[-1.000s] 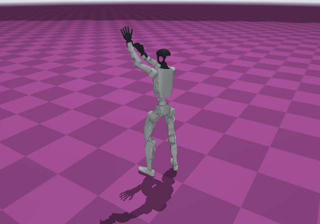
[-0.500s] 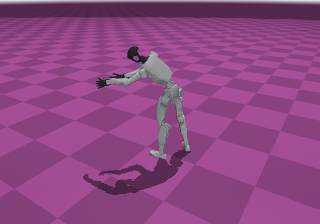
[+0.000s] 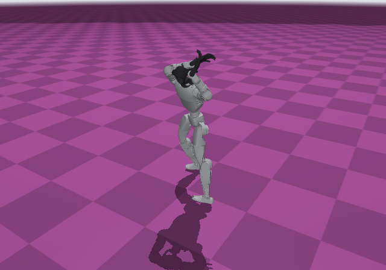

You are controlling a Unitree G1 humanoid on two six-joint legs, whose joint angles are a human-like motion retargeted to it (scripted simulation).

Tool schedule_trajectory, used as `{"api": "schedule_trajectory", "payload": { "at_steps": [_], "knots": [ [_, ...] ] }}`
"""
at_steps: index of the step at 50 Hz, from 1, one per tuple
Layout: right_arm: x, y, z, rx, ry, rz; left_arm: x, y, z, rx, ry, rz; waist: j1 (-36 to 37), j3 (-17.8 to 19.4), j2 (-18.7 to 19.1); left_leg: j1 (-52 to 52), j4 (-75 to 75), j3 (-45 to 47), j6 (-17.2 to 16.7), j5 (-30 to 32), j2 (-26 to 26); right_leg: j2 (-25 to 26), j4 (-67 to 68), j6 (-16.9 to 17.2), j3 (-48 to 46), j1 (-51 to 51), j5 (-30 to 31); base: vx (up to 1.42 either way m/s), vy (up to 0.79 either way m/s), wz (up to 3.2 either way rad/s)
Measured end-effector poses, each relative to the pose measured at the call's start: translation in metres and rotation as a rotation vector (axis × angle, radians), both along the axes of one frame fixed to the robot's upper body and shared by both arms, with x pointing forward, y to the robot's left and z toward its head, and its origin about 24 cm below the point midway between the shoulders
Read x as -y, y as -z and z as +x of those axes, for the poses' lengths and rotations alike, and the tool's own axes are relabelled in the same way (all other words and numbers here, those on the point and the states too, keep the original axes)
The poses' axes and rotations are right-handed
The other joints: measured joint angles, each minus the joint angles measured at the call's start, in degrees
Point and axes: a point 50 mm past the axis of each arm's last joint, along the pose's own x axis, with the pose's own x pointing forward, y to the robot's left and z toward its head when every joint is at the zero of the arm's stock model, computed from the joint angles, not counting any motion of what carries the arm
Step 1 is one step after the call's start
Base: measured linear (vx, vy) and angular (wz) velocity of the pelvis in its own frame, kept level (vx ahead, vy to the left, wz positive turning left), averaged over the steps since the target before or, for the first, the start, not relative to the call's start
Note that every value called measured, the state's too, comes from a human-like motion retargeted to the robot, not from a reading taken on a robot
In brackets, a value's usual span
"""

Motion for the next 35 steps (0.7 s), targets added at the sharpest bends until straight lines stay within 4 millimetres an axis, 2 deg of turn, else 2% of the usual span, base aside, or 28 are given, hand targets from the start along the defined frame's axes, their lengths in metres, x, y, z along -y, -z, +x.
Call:
{"api": "schedule_trajectory", "payload": {
  "at_steps": [3, 6, 8, 10, 11, 14, 15, 17, 19, 20, 21, 22, 23, 24, 25, 28, 30, 32, 35],
  "knots": [
    [0.011, 0.017, -0.022, 0.181, -0.029, 0.056, 0.011, 0.013, -0.006, 0.117, -0.014, 0.052, -1.7, 0.2, -3.6, 1.2, -1.5, 0.1, 0.2, -1.0, -0.2, -4.4, -8.9, 3.8, -5.9, -0.3, 1.5, 0.18, -0.38, 0.52],
    [0.023, 0.017, -0.018, 0.216, -0.025, 0.065, 0.012, 0.014, 0.007, 0.094, -0.054, 0.049, -6.0, -1.0, -8.0, 5.0, -1.0, 1.6, 0.4, -3.0, -2.0, -8.3, -14.3, 7.8, -11.7, -1.6, 10.7, 0.23, -0.36, -0.26],
    [0.033, 0.006, -0.01, 0.172, 0.004, 0.066, 0.007, 0.01, 0.025, 0.002, -0.036, 0.036, -10.9, -2.7, -11.3, 8.5, 1.4, 5.0, -0.1, -4.5, -3.9, -9.8, -15.2, 8.1, -15.8, -2.5, 15.6, 0.26, -0.34, -1.33],
    [0.038, -0.013, 0.0, 0.05, 0.071, 0.02, -0.01, -0.001, 0.047, -0.162, 0.04, -0.008, -17.9, -6.1, -12.8, 11.1, 6.7, 11.8, -1.9, -6.6, -5.3, -8.8, -14.6, 5.3, -17.3, -2.9, 14.6, 0.27, -0.37, -2.17],
    [0.033, -0.022, 0.007, -0.024, 0.122, -0.018, -0.024, -0.008, 0.056, -0.24, 0.1, -0.057, -22.0, -7.5, -12.8, 11.5, 10.9, 16.0, -3.3, -7.4, -6.2, -7.8, -14.5, 3.6, -15.5, -3.0, 12.4, 0.29, -0.38, -2.52],
    [0.007, -0.051, 0.036, -0.286, 0.284, -0.131, -0.074, -0.026, 0.077, -0.452, 0.3, -0.229, -34.6, -9.8, -12.2, 9.8, 28.0, 27.3, -7.0, -7.6, -9.9, -5.4, -14.7, 0.2, -5.2, -3.8, 7.1, 0.29, -0.33, -2.74],
    [-0.007, -0.06, 0.051, -0.391, 0.343, -0.161, -0.093, -0.03, 0.085, -0.518, 0.374, -0.287, -38.6, -9.6, -11.9, 8.6, 34.5, 30.5, -8.0, -6.4, -11.1, -4.7, -14.8, -0.4, -1.2, -4.2, 6.1, 0.28, -0.23, -2.89],
    [-0.045, -0.077, 0.103, -0.72, 0.44, -0.221, -0.134, -0.032, 0.11, -0.737, 0.524, -0.398, -44.7, -6.8, -10.8, 5.9, 46.0, 35.5, -9.0, -0.7, -13.3, -3.4, -15.3, -0.6, 6.4, -4.9, 5.3, 0.28, -0.15, -2.99],
    [-0.077, -0.074, 0.183, -1.199, 0.453, -0.311, -0.175, -0.018, 0.154, -1.081, 0.607, -0.519, -48.0, -2.3, -9.7, 4.0, 54.4, 40.1, -8.6, 5.4, -15.8, -2.3, -16.6, -0.4, 13.5, -4.3, 5.1, 0.28, -0.04, -3.07],
    [-0.088, -0.059, 0.23, -1.48, 0.424, -0.363, -0.193, -0.002, 0.182, -1.294, 0.613, -0.583, -48.9, 0.3, -9.2, 3.5, 57.7, 42.4, -8.0, 7.7, -17.2, -1.9, -17.4, -0.3, 16.9, -3.5, 5.0, 0.3, 0.03, -3.01],
    [-0.092, -0.037, 0.275, -1.749, 0.341, -0.438, -0.201, 0.021, 0.211, -1.52, 0.513, -0.652, -49.6, 2.7, -7.3, 2.6, 60.0, 44.7, -6.8, 7.8, -18.0, -1.3, -18.7, -0.1, 19.7, -2.6, 5.2, 0.32, 0.07, -2.9],
    [-0.092, -0.01, 0.312, -1.979, 0.251, -0.504, -0.208, 0.042, 0.231, -1.71, 0.414, -0.707, -50.6, 5.8, -4.9, 1.6, 62.0, 47.1, -5.5, 7.3, -18.6, -0.8, -20.2, 0.3, 22.4, -1.8, 5.4, 0.34, 0.12, -2.7],
    [-0.089, 0.011, 0.336, -2.129, 0.158, -0.565, -0.207, 0.048, 0.237, -1.827, 0.3, -0.73, -52.3, 10.1, -1.4, 0.1, 63.1, 49.7, -4.0, 5.7, -19.0, -0.5, -21.7, 1.0, 24.8, -1.4, 5.7, 0.36, 0.15, -2.46],
    [-0.083, 0.032, 0.358, -2.263, 0.018, -0.613, -0.201, 0.059, 0.25, -1.941, 0.139, -0.727, -55.1, 11.7, 0.8, -1.9, 63.0, 52.4, -2.6, 3.8, -19.4, -0.5, -23.4, 2.1, 27.0, -1.7, 6.2, 0.39, 0.17, -2.21],
    [-0.074, 0.054, 0.377, -2.387, -0.153, -0.645, -0.192, 0.075, 0.266, -2.053, -0.048, -0.7, -58.4, 11.9, 2.2, -4.1, 62.3, 55.1, -1.2, 1.7, -19.7, -0.7, -25.1, 3.4, 29.1, -2.4, 6.8, 0.42, 0.18, -2.15],
    [-0.046, 0.092, 0.407, -2.525, -0.579, -0.579, -0.155, 0.105, 0.293, -2.165, -0.445, -0.458, -69.9, 13.4, 4.2, -5.7, 52.6, 64.3, 1.5, -3.9, -18.9, -0.1, -29.8, 8.7, 35.8, -3.3, 8.3, 0.48, 0.17, -2.5],
    [-0.024, 0.107, 0.42, -2.535, -0.857, -0.512, -0.133, 0.119, 0.301, -2.181, -0.654, -0.269, -76.9, 14.5, 4.3, -4.2, 43.4, 70.2, 0.7, -5.5, -15.7, 3.5, -32.4, 10.7, 40.8, -3.6, 9.2, 0.5, -0.02, -3.27],
    [-0.001, 0.113, 0.425, -2.478, -1.061, -0.435, -0.116, 0.126, 0.304, -2.167, -0.785, -0.123, -82.5, 15.3, 3.4, -2.1, 34.3, 75.0, -1.3, -5.9, -11.0, 9.1, -34.7, 10.7, 45.9, -3.5, 10.2, 0.47, -0.18, -3.73],
    [0.034, 0.111, 0.42, -2.324, -1.235, -0.242, -0.091, 0.126, 0.301, -2.081, -0.866, 0.046, -87.8, 15.5, 2.7, 1.9, 23.4, 79.2, -2.6, -4.7, -5.8, 14.6, -38.2, 10.7, 53.1, -2.1, 11.4, 0.45, 0.02, -3.96]
  ]
}}
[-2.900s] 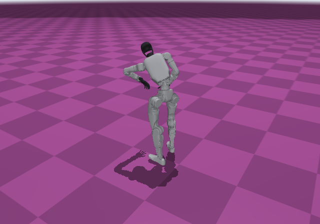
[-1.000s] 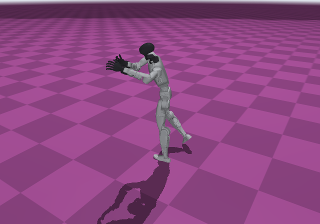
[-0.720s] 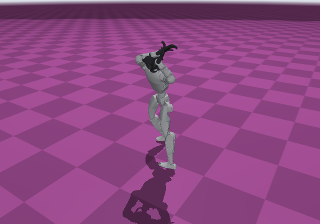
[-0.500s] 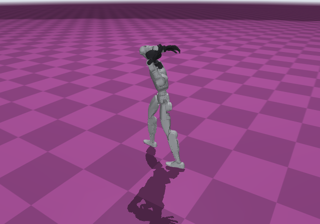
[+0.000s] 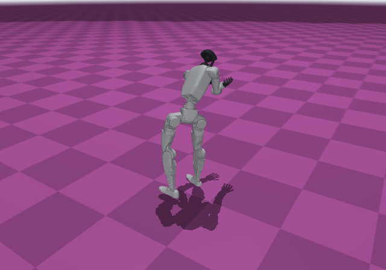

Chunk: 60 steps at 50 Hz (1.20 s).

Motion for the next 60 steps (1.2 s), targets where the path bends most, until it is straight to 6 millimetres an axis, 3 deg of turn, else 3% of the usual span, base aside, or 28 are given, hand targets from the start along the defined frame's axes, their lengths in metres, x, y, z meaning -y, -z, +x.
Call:
{"api": "schedule_trajectory", "payload": {
  "at_steps": [4, 7, 9, 12, 15, 17, 19, 20, 22, 24, 26, 28, 30, 31, 33, 34, 35, 37, 40, 42, 45, 47, 49, 52, 55, 58, 60],
  "knots": [
    [0.062, -0.036, -0.043, 0.193, 0.305, 0.235, 0.056, -0.033, -0.033, 0.201, 0.246, 0.117, -3.4, -0.4, 4.4, 4.2, -4.3, -7.2, 0.0, 0.6, 3.2, 1.6, -0.3, 0.0, 8.7, 2.3, -1.7, 0.42, 0.43, -3.46],
    [0.103, -0.072, -0.1, 0.47, 0.618, 0.342, 0.103, -0.058, -0.086, 0.454, 0.516, 0.179, -5.2, -1.0, 12.0, 5.3, -2.9, -14.1, -0.1, -2.5, 4.0, -0.1, -0.3, 0.0, 13.5, 4.4, -3.3, 0.38, 0.62, -2.07],
    [0.117, -0.091, -0.142, 0.666, 0.799, 0.422, 0.128, -0.064, -0.125, 0.641, 0.667, 0.257, -5.9, -1.8, 17.2, 5.6, -1.8, -14.4, -0.1, -2.1, 5.5, -1.4, -0.3, -0.1, 15.2, 6.2, -4.5, 0.34, 0.61, -1.1],
    [0.126, -0.109, -0.209, 0.955, 1.023, 0.574, 0.155, -0.07, -0.189, 0.969, 0.829, 0.412, -4.6, -3.3, 25.1, 5.3, -2.0, -10.4, -2.1, 5.8, 9.3, -2.1, -0.3, -2.1, 15.0, 9.4, -6.3, 0.36, 0.43, -0.23],
    [0.122, -0.119, -0.268, 1.185, 1.218, 0.728, 0.167, -0.068, -0.243, 1.275, 0.942, 0.513, 1.3, -6.3, 32.6, 4.4, -1.4, -6.3, -3.5, 12.4, 11.8, -2.4, -0.3, -4.0, 12.4, 13.7, -8.3, 0.36, 0.31, 0.68],
    [0.115, -0.121, -0.291, 1.266, 1.273, 0.793, 0.168, -0.066, -0.263, 1.406, 0.983, 0.541, 8.9, -11.0, 35.3, 3.6, 1.0, -5.8, -2.2, 10.9, 11.7, -3.2, -0.3, -4.6, 9.2, 17.0, -9.6, 0.3, 0.27, 1.52],
    [0.104, -0.125, -0.3, 1.296, 1.299, 0.795, 0.167, -0.069, -0.274, 1.48, 0.987, 0.543, 19.3, -16.4, 35.8, 2.3, 3.2, -9.0, -0.2, 7.9, 11.1, -3.4, -0.2, -4.8, 4.7, 20.2, -10.5, 0.25, 0.25, 2.09],
    [0.098, -0.128, -0.299, 1.293, 1.312, 0.775, 0.165, -0.071, -0.277, 1.497, 0.978, 0.535, 25.2, -19.2, 35.4, 1.4, 4.1, -11.8, 0.9, 6.4, 10.7, -3.2, -0.1, -4.9, 2.0, 21.7, -10.8, 0.2, 0.23, 2.5],
    [0.087, -0.138, -0.278, 1.213, 1.31, 0.663, 0.159, -0.084, -0.268, 1.438, 0.905, 0.487, 37.4, -23.9, 31.5, -0.6, 4.4, -19.3, 2.4, 4.4, 9.1, -2.1, 1.5, -4.8, -4.8, 23.9, -11.7, 0.17, 0.21, 2.83],
    [0.075, -0.152, -0.242, 1.091, 1.239, 0.479, 0.145, -0.106, -0.245, 1.286, 0.762, 0.397, 47.9, -26.0, 25.9, -3.4, 4.0, -27.1, 2.8, 3.7, 6.8, -1.2, 3.6, -4.3, -12.3, 25.2, -12.2, 0.13, 0.18, 3.24],
    [0.055, -0.164, -0.193, 0.929, 1.041, 0.24, 0.113, -0.131, -0.204, 1.067, 0.548, 0.242, 55.0, -24.5, 20.2, -5.8, 3.3, -34.5, 2.3, 4.1, 4.1, -0.2, 6.4, -4.2, -19.2, 26.2, -12.2, 0.11, 0.16, 3.41],
    [0.017, -0.162, -0.137, 0.708, 0.692, 0.001, 0.053, -0.142, -0.142, 0.845, 0.266, -0.003, 58.2, -20.0, 14.9, -6.4, 1.6, -41.0, 1.6, 5.0, 1.9, 0.9, 9.9, -5.1, -24.3, 27.2, -11.3, 0.12, 0.15, 3.15],
    [-0.041, -0.134, -0.086, 0.481, 0.398, -0.245, -0.033, -0.118, -0.083, 0.644, -0.057, -0.298, 58.2, -14.7, 9.1, -5.0, -1.5, -46.7, 1.2, 6.0, 0.6, 2.3, 14.8, -6.9, -28.4, 27.8, -9.3, 0.17, 0.14, 2.74],
    [-0.07, -0.11, -0.066, 0.464, 0.419, -0.469, -0.069, -0.102, -0.069, 0.553, -0.183, -0.407, 59.4, -12.3, 5.9, -3.7, -3.7, -49.0, 1.0, 6.5, 0.8, 3.1, 18.8, -8.3, -29.9, 26.9, -7.8, 0.21, 0.12, 2.3],
    [-0.112, -0.06, -0.043, 0.459, 0.35, -0.933, -0.119, -0.074, -0.061, 0.381, -0.362, -0.596, 64.8, -6.7, 0.2, -1.4, -8.0, -52.9, 1.2, 7.3, 2.0, 4.1, 29.7, -10.9, -32.0, 22.9, -4.2, 0.24, 0.09, 1.76],
    [-0.126, -0.04, -0.042, 0.372, 0.189, -1.01, -0.129, -0.064, -0.058, 0.32, -0.398, -0.658, 69.0, -4.8, -2.5, -1.5, -10.0, -54.3, 1.5, 7.8, 2.6, 4.2, 36.6, -11.8, -32.2, 18.4, -1.9, 0.25, 0.06, 1.27],
    [-0.138, -0.024, -0.047, 0.252, -0.023, -0.998, -0.134, -0.054, -0.053, 0.27, -0.422, -0.706, 73.5, -3.5, -5.3, -2.1, -11.9, -55.4, 1.7, 8.3, 3.2, 4.0, 43.9, -12.5, -32.1, 13.0, 0.5, 0.26, 0.02, 0.92],
    [-0.15, -0.015, -0.054, 0.156, -0.043, -0.992, -0.129, -0.047, -0.045, 0.325, -0.377, -0.754, 84.2, -2.9, -11.7, -6.2, -14.9, -57.3, 0.9, 8.6, 5.2, 4.5, 54.5, -12.3, -31.5, 0.5, 6.0, 0.3, -0.01, 0.58],
    [-0.173, 0.013, -0.076, 0.292, 0.075, -1.142, -0.147, -0.057, -0.065, 0.449, -0.263, -1.107, 98.9, -1.6, -13.7, -10.2, -18.0, -62.0, -2.3, 7.5, 13.4, 10.1, 56.0, -13.4, -36.2, -8.7, 9.5, 0.36, -0.02, 0.51],
    [-0.185, 0.019, -0.096, 0.45, 0.122, -1.171, -0.163, -0.057, -0.078, 0.498, -0.209, -1.279, 106.9, -1.0, -14.3, -9.9, -20.2, -65.3, -2.5, 7.2, 16.3, 11.0, 52.6, -14.9, -40.5, -9.2, 5.7, 0.42, -0.01, 1.29],
    [-0.18, 0.0, -0.103, 0.625, 0.239, -1.109, -0.159, -0.062, -0.078, 0.532, -0.111, -1.324, 117.2, -0.5, -14.6, -7.2, -22.8, -70.6, 0.0, 7.5, 15.8, 9.4, 44.5, -15.8, -45.4, -5.8, 0.0, 0.47, -0.04, 2.22],
    [-0.175, -0.027, -0.125, 0.82, 0.355, -1.026, -0.147, -0.074, -0.08, 0.627, 0.004, -1.315, 118.6, -0.7, -14.4, -4.7, -24.2, -74.2, 1.9, 7.9, 13.5, 7.0, 38.1, -15.5, -46.8, -2.7, -2.4, 0.49, -0.1, 2.71],
    [-0.152, -0.068, -0.141, 1.02, 0.534, -0.896, -0.12, -0.093, -0.082, 0.737, 0.196, -1.271, 117.6, -1.2, -14.2, -1.9, -25.0, -77.9, 3.1, 8.2, 10.5, 3.6, 32.1, -14.9, -47.8, 0.7, -4.6, 0.49, -0.16, 2.76],
    [-0.095, -0.127, -0.168, 1.27, 0.829, -0.675, -0.062, -0.114, -0.095, 0.897, 0.52, -1.131, 114.3, -2.0, -13.8, 4.3, -25.0, -81.8, 4.5, 7.6, 5.0, -3.2, 25.2, -13.2, -49.2, 6.0, -7.5, 0.46, -0.23, 2.25],
    [-0.053, -0.161, -0.219, 1.476, 1.022, -0.45, -0.016, -0.119, -0.121, 1.087, 0.776, -0.977, 106.8, -5.1, -13.7, 12.2, -24.8, -83.3, 5.8, 6.2, 0.0, -9.4, 18.9, -9.2, -49.5, 10.3, -6.3, 0.43, -0.31, 1.19],
    [-0.037, -0.171, -0.326, 1.752, 1.156, -0.132, 0.017, -0.144, -0.2, 1.486, 0.97, -0.766, 90.2, -11.1, -14.5, 13.5, -25.0, -84.1, 5.7, 4.7, -2.5, -12.1, 12.6, -5.1, -48.5, 7.0, 1.7, 0.41, -0.36, 0.38],
    [-0.028, -0.165, -0.382, 1.859, 1.208, 0.048, 0.039, -0.144, -0.24, 1.649, 1.091, -0.644, 80.1, -16.5, -14.6, 13.0, -24.7, -83.0, 5.5, 3.8, -4.2, -13.7, 12.2, -4.5, -46.0, 3.0, 4.0, 0.37, -0.33, -0.36]
  ]
}}
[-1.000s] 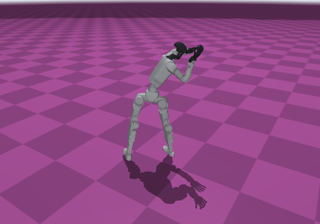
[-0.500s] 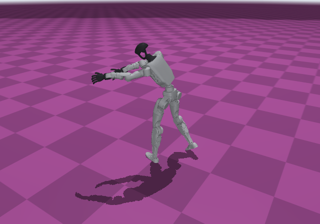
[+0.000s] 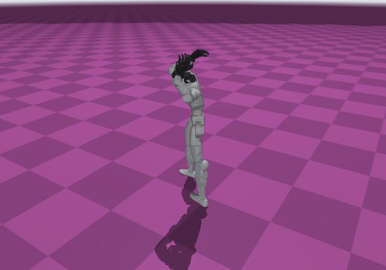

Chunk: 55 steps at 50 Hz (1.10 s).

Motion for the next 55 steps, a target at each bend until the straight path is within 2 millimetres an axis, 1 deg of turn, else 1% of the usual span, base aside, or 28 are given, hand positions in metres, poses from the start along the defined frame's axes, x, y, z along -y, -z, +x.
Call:
{"api": "schedule_trajectory", "payload": {
  "at_steps": [2, 5, 7, 10, 12, 13, 14, 15, 16, 17, 18, 19, 20, 21, 23, 25, 26, 27, 29, 32, 35, 38, 40, 43, 48, 51, 53, 55],
  "knots": [
    [0.008, 0.003, -0.03, 0.085, -0.038, 0.025, 0.02, 0.007, -0.022, 0.131, -0.05, 0.039, -7.6, -5.0, 0.9, -0.1, 1.5, 3.4, -0.7, -1.3, -1.2, -0.1, 1.6, -0.6, 3.9, -2.9, -2.0, 0.33, -0.31, -1.09],
    [0.004, 0.011, -0.043, 0.14, -0.049, -0.014, 0.028, 0.009, -0.036, 0.231, -0.154, -0.003, -16.3, -9.9, 6.3, 0.7, 4.7, 11.5, -2.2, -3.0, -1.3, 3.0, 1.8, -1.0, 10.1, -4.4, -4.7, 0.27, -0.28, -1.76],
    [0.0, 0.011, -0.04, 0.144, -0.026, -0.015, 0.024, 0.007, -0.035, 0.234, -0.199, -0.054, -22.4, -11.2, 9.6, 0.7, 7.8, 17.3, -2.8, -3.3, -2.0, 5.4, 0.2, -0.9, 14.5, -5.4, -4.0, 0.21, -0.21, -2.16],
    [-0.016, -0.003, -0.017, 0.019, 0.031, -0.062, 0.002, -0.004, -0.024, 0.155, -0.229, -0.165, -32.3, -10.0, 12.9, 0.6, 12.4, 24.4, -4.1, -3.5, -3.7, 8.2, -2.8, 0.4, 21.1, -6.2, -2.1, 0.12, -0.14, -2.21],
    [-0.04, -0.024, 0.019, -0.276, 0.018, -0.161, -0.032, -0.017, -0.002, -0.061, -0.215, -0.247, -39.3, -6.9, 13.2, 1.0, 14.6, 27.5, -5.6, -3.7, -4.8, 9.2, -4.9, 2.5, 24.8, -5.8, -0.9, 0.05, -0.09, -1.92],
    [-0.056, -0.032, 0.047, -0.486, -0.004, -0.221, -0.056, -0.023, 0.015, -0.243, -0.185, -0.278, -42.6, -5.0, 12.8, 1.5, 15.3, 28.5, -6.4, -3.7, -5.4, 9.5, -6.0, 3.6, 26.2, -5.2, -0.4, 0.01, -0.09, -1.59],
    [-0.07, -0.035, 0.083, -0.723, -0.041, -0.269, -0.083, -0.024, 0.039, -0.469, -0.173, -0.299, -45.2, -2.7, 12.4, 2.0, 15.8, 29.3, -7.1, -3.7, -5.5, 10.1, -7.0, 4.2, 27.2, -4.6, 0.2, -0.01, -0.11, -1.39],
    [-0.085, -0.03, 0.123, -0.976, -0.08, -0.311, -0.11, -0.019, 0.066, -0.715, -0.139, -0.302, -47.5, -0.4, 12.0, 2.5, 16.2, 30.1, -7.8, -3.8, -5.4, 10.8, -8.1, 4.5, 28.0, -3.9, 0.8, -0.02, -0.12, -1.14],
    [-0.091, -0.018, 0.168, -1.231, -0.164, -0.337, -0.13, -0.003, 0.1, -1.0, -0.194, -0.283, -49.1, 2.1, 11.6, 2.8, 16.6, 30.5, -8.2, -3.9, -5.3, 11.4, -9.1, 4.5, 28.5, -3.3, 1.3, -0.02, -0.09, -0.91],
    [-0.095, 0.002, 0.211, -1.467, -0.249, -0.355, -0.146, 0.021, 0.132, -1.275, -0.247, -0.252, -50.6, 4.7, 11.4, 2.9, 17.0, 30.9, -8.4, -4.0, -5.2, 11.8, -10.0, 4.5, 28.9, -2.8, 1.8, -0.02, -0.03, -0.6],
    [-0.096, 0.029, 0.252, -1.66, -0.341, -0.375, -0.155, 0.05, 0.162, -1.531, -0.361, -0.203, -52.0, 7.4, 11.5, 2.9, 17.3, 31.2, -8.5, -4.2, -5.2, 12.0, -10.9, 4.5, 28.9, -2.4, 2.2, -0.01, 0.03, -0.29],
    [-0.09, 0.058, 0.288, -1.773, -0.392, -0.403, -0.153, 0.069, 0.181, -1.708, -0.501, -0.115, -53.5, 10.7, 12.9, 1.9, 17.2, 31.3, -8.5, -4.1, -5.6, 11.7, -11.5, 4.5, 28.8, -3.0, 2.6, 0.01, 0.09, 0.04],
    [-0.083, 0.095, 0.319, -1.858, -0.416, -0.452, -0.146, 0.083, 0.195, -1.843, -0.66, -0.004, -55.0, 14.4, 15.0, 0.5, 16.9, 31.4, -8.4, -4.0, -6.1, 11.1, -12.0, 4.5, 28.7, -4.3, 3.0, 0.02, 0.13, 0.3],
    [-0.076, 0.128, 0.339, -1.957, -0.55, -0.478, -0.136, 0.104, 0.213, -1.948, -0.837, 0.119, -58.1, 15.0, 14.7, -1.4, 16.3, 31.8, -8.2, -3.8, -6.6, 10.4, -12.0, 4.5, 28.7, -6.5, 3.2, 0.02, 0.13, 0.38],
    [-0.063, 0.189, 0.361, -2.128, -0.821, -0.432, -0.123, 0.146, 0.237, -2.072, -1.102, 0.352, -64.1, 16.4, 12.4, -4.6, 14.6, 33.2, -7.9, -3.7, -7.5, 9.5, -11.9, 4.5, 29.1, -10.9, 3.5, 0.03, 0.1, 0.2],
    [-0.055, 0.236, 0.368, -2.271, -1.08, -0.315, -0.119, 0.178, 0.248, -2.149, -1.236, 0.496, -68.8, 17.0, 7.0, -7.4, 12.4, 35.4, -7.7, -3.7, -8.2, 9.2, -11.8, 4.5, 30.6, -15.5, 4.1, 0.02, 0.03, -0.26],
    [-0.052, 0.256, 0.37, -2.328, -1.156, -0.267, -0.122, 0.189, 0.249, -2.199, -1.262, 0.519, -69.8, 17.0, 4.7, -9.3, 11.4, 36.6, -7.9, -3.6, -8.3, 9.6, -11.8, 4.5, 31.7, -18.4, 4.4, 0.02, -0.04, -0.5],
    [-0.047, 0.274, 0.371, -2.373, -1.214, -0.222, -0.124, 0.198, 0.25, -2.248, -1.276, 0.536, -70.3, 17.0, 3.0, -11.6, 10.6, 37.8, -8.2, -3.5, -8.4, 10.1, -11.7, 4.5, 32.8, -21.7, 4.8, 0.03, -0.09, -0.58],
    [-0.035, 0.307, 0.372, -2.427, -1.25, -0.174, -0.127, 0.211, 0.25, -2.331, -1.26, 0.564, -68.4, 17.0, 2.0, -17.4, 9.8, 40.0, -9.0, -3.0, -8.3, 11.7, -11.8, 4.5, 35.0, -29.1, 5.9, 0.03, -0.15, -0.6],
    [-0.021, 0.343, 0.362, -2.46, -1.311, -0.101, -0.119, 0.227, 0.252, -2.364, -1.253, 0.672, -61.8, 17.0, 1.0, -24.4, 10.9, 41.9, -10.0, -2.4, -8.4, 13.8, -12.1, 4.5, 37.7, -36.6, 7.0, 0.03, -0.19, -0.53],
    [-0.008, 0.364, 0.353, -2.475, -1.335, 0.068, -0.103, 0.241, 0.255, -2.339, -1.162, 0.743, -53.9, 17.0, 0.4, -29.5, 15.0, 41.2, -10.6, -1.6, -8.8, 14.7, -12.4, 4.5, 39.0, -39.9, 7.5, 0.04, -0.18, -0.07],
    [0.019, 0.371, 0.357, -2.423, -1.107, 0.175, -0.079, 0.255, 0.256, -2.269, -1.034, 0.821, -48.0, 17.0, 0.2, -33.5, 23.4, 38.8, -11.2, -1.8, -9.9, 14.0, -12.3, 4.5, 39.0, -39.2, 6.7, 0.07, -0.07, 0.2],
    [0.04, 0.376, 0.363, -2.381, -0.837, 0.165, -0.063, 0.26, 0.255, -2.217, -1.006, 0.926, -45.2, 17.0, 0.5, -34.9, 29.5, 38.5, -11.3, -3.2, -10.6, 12.8, -11.9, 4.5, 38.9, -37.0, 5.3, 0.09, 0.1, 0.08],
    [0.059, 0.382, 0.368, -2.339, -0.562, 0.104, -0.049, 0.259, 0.254, -2.146, -1.028, 1.052, -43.0, 16.8, 0.9, -35.0, 34.7, 41.9, -9.9, -5.9, -8.6, 11.7, -10.9, 4.5, 37.8, -32.1, 3.1, 0.08, 0.08, 0.05],
    [0.081, 0.386, 0.377, -2.25, -0.148, -0.054, -0.047, 0.241, 0.256, -2.007, -1.246, 1.132, -41.8, 16.2, 1.6, -30.7, 31.0, 50.8, -6.6, -10.2, -1.7, 12.3, -9.2, 4.5, 34.2, -22.0, -0.5, 0.06, 0.06, 0.02],
    [0.096, 0.393, 0.381, -2.227, 0.03, -0.104, -0.05, 0.227, 0.256, -1.923, -1.378, 1.13, -40.6, 16.0, 2.4, -25.7, 23.6, 53.6, -5.9, -8.2, 0.5, 13.1, -8.3, 4.5, 31.9, -15.3, -2.5, 0.07, 0.16, 0.07],
    [0.115, 0.403, 0.385, -2.233, 0.163, -0.126, -0.049, 0.216, 0.256, -1.833, -1.492, 1.151, -39.8, 15.8, 3.2, -20.9, 19.8, 53.3, -4.9, -5.9, 0.0, 12.4, -7.6, 4.5, 30.7, -10.3, -3.9, 0.08, 0.27, 0.28],
    [0.147, 0.416, 0.39, -2.241, 0.35, -0.134, -0.045, 0.203, 0.254, -1.726, -1.588, 1.168, -39.0, 15.5, 5.8, -16.2, 18.1, 51.3, -3.6, -5.4, -1.1, 11.0, -6.8, 4.5, 29.2, -5.6, -5.2, 0.08, 0.29, 0.59]
  ]
}}
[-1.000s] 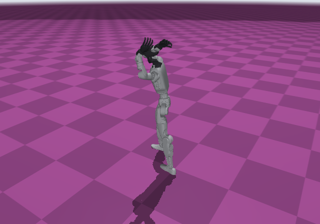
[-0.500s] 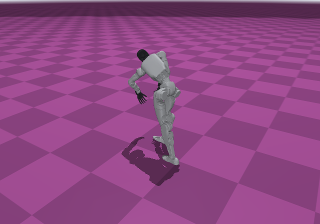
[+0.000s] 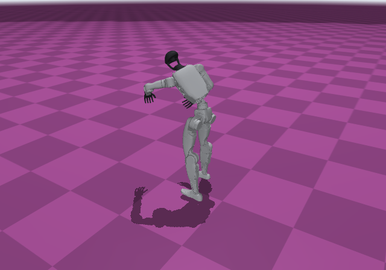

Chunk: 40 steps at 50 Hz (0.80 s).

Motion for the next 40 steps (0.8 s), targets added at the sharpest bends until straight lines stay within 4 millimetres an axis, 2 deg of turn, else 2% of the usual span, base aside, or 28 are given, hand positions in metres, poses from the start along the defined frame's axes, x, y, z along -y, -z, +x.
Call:
{"api": "schedule_trajectory", "payload": {
  "at_steps": [3, 5, 7, 11, 14, 18, 20, 23, 25, 30, 33, 35, 40],
  "knots": [
    [0.062, 0.015, 0.003, -0.026, 0.136, -0.221, -0.002, -0.026, -0.004, 0.111, -0.004, 0.056, 1.9, -1.1, 6.1, 5.0, -0.6, -3.3, 0.5, -1.0, -0.8, -1.2, 1.4, 0.0, -2.6, 5.3, -1.4, 0.09, 0.25, 0.65],
    [0.099, 0.024, -0.002, -0.064, 0.229, -0.331, -0.014, -0.041, -0.006, 0.185, -0.054, 0.056, 3.9, -2.7, 10.0, 7.4, -1.1, -4.6, 0.4, -1.1, -0.8, -1.4, 2.2, 0.0, -3.9, 7.9, -2.1, 0.09, 0.17, 0.46],
    [0.128, 0.035, -0.011, -0.116, 0.306, -0.395, -0.035, -0.055, -0.01, 0.264, -0.144, 0.039, 6.0, -5.4, 13.1, 8.5, -1.8, -5.2, 0.4, -1.0, -0.5, -1.1, 2.8, 0.0, -4.8, 8.8, -2.3, 0.08, 0.12, 0.31],
    [0.172, 0.05, -0.033, -0.203, 0.429, -0.454, -0.086, -0.08, -0.027, 0.447, -0.336, -0.012, 10.3, -11.4, 18.5, 9.3, -3.5, -5.8, -0.1, -1.0, -0.3, -1.0, 3.7, 0.0, -5.7, 8.6, -2.5, 0.07, 0.14, 0.14],
    [0.203, 0.057, -0.051, -0.254, 0.511, -0.522, -0.121, -0.092, -0.047, 0.561, -0.48, -0.007, 12.8, -14.9, 22.1, 10.2, -5.1, -5.8, -0.3, -0.8, -2.0, -3.1, 4.1, -0.3, -6.1, 8.8, -3.7, 0.06, 0.32, 0.07],
    [0.233, 0.061, -0.071, -0.313, 0.573, -0.61, -0.152, -0.109, -0.078, 0.678, -0.647, 0.009, 16.0, -17.6, 27.2, 10.5, -6.4, -5.3, -1.0, -0.8, -1.8, -4.9, 5.6, -4.0, -14.3, 9.2, -7.5, 0.03, 0.24, -0.1],
    [0.243, 0.063, -0.078, -0.334, 0.599, -0.618, -0.159, -0.12, -0.094, 0.738, -0.695, -0.011, 17.5, -18.8, 29.2, 10.2, -6.7, -4.9, -1.4, -0.8, -1.4, -5.9, 7.1, -4.4, -21.6, 9.5, -8.4, 0.02, 0.16, -0.19],
    [0.252, 0.067, -0.089, -0.355, 0.634, -0.623, -0.159, -0.138, -0.112, 0.818, -0.711, 0.015, 19.2, -20.6, 31.3, 9.9, -7.0, -4.5, -1.4, -0.7, -1.2, -6.7, 9.3, -3.8, -29.7, 10.3, -6.1, 0.04, 0.12, -0.14],
    [0.254, 0.073, -0.097, -0.375, 0.644, -0.63, -0.155, -0.149, -0.121, 0.879, -0.695, 0.029, 20.1, -21.8, 32.0, 10.1, -7.3, -4.1, -1.2, -0.7, -1.3, -6.5, 9.8, -4.0, -32.8, 10.9, -4.4, 0.07, 0.07, -0.22],
    [0.252, 0.083, -0.105, -0.415, 0.609, -0.687, -0.143, -0.17, -0.137, 1.027, -0.648, 0.059, 21.4, -24.1, 33.1, 11.2, -7.9, -2.1, 0.2, -0.9, -1.7, -6.0, 7.6, -5.9, -37.8, 12.4, -4.5, 0.08, 0.03, -0.37],
    [0.252, 0.081, -0.104, -0.376, 0.555, -0.89, -0.133, -0.173, -0.133, 1.026, -0.625, 0.22, 21.4, -25.2, 34.1, 11.9, -8.3, -0.9, 1.3, -1.2, -1.9, -5.7, 6.0, -6.6, -36.4, 12.8, -4.5, 0.09, 0.0, -0.43],
    [0.249, 0.082, -0.102, -0.348, 0.513, -1.002, -0.124, -0.17, -0.122, 0.988, -0.584, 0.345, 21.2, -26.0, 34.8, 12.4, -8.4, -0.1, 1.7, -1.3, -1.9, -5.5, 5.3, -6.5, -35.0, 12.9, -4.4, 0.08, -0.01, -0.45],
    [0.225, 0.094, -0.088, -0.346, 0.357, -1.056, -0.08, -0.159, -0.088, 0.931, -0.345, 0.461, 18.5, -26.4, 35.9, 13.3, -8.5, 1.7, 2.4, -1.7, -1.7, -4.7, 3.8, -5.6, -33.4, 13.2, -4.2, 0.06, -0.04, -0.37]
  ]
}}
